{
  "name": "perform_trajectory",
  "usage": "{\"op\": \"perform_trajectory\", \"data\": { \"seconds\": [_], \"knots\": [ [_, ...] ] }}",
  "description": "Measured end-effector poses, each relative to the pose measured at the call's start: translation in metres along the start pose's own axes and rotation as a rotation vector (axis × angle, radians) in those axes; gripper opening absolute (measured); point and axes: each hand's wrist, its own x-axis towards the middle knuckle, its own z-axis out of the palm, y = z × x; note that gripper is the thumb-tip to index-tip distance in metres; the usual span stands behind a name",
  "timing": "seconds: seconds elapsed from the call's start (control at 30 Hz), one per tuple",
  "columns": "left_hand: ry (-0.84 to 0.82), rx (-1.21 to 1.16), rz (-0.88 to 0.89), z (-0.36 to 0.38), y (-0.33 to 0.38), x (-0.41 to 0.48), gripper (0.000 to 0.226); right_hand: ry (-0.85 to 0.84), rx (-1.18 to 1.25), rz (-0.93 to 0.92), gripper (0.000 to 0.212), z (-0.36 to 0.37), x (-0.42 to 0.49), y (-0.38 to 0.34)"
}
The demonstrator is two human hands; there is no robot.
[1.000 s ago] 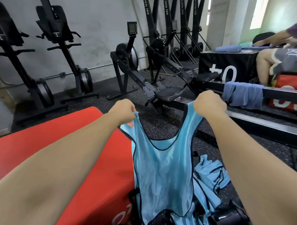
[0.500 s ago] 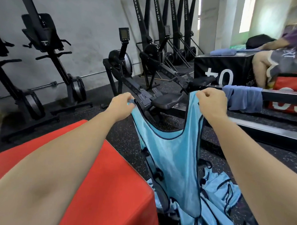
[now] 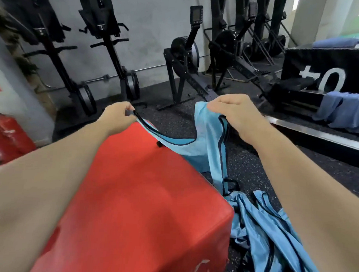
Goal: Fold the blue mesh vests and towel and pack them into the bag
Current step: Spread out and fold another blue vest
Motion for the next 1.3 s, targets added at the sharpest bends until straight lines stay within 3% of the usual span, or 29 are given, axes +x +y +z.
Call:
{"op": "perform_trajectory", "data": {
  "seconds": [0.1,0.33,0.53,0.73,0.9,1.2,1.3],
  "knots": [
    [-0.099,0.121,-0.032,-0.002,-0.054,-0.029,0.006,-0.172,-0.057,0.065,0.022,0.038,-0.017,0.007],
    [-0.303,0.261,-0.03,0.022,-0.166,-0.08,0.027,-0.455,-0.123,0.238,0.024,0.099,-0.065,0.039],
    [-0.455,0.36,0.006,0.044,-0.204,-0.089,0.015,-0.517,-0.17,0.336,0.026,0.148,-0.098,0.039],
    [-0.55,0.519,-0.059,0.063,-0.253,-0.102,0.022,-0.607,-0.105,0.457,0.031,0.208,-0.132,0.052],
    [-0.535,0.524,-0.128,0.059,-0.292,-0.103,0.026,-0.703,-0.141,0.543,0.008,0.252,-0.155,0.063],
    [-0.581,0.589,-0.175,0.039,-0.311,-0.115,0.022,-0.718,-0.119,0.588,0.017,0.295,-0.164,0.061],
    [-0.547,0.7,-0.174,0.039,-0.294,-0.121,0.031,-0.679,-0.104,0.614,0.014,0.296,-0.167,0.062]
  ]
}}
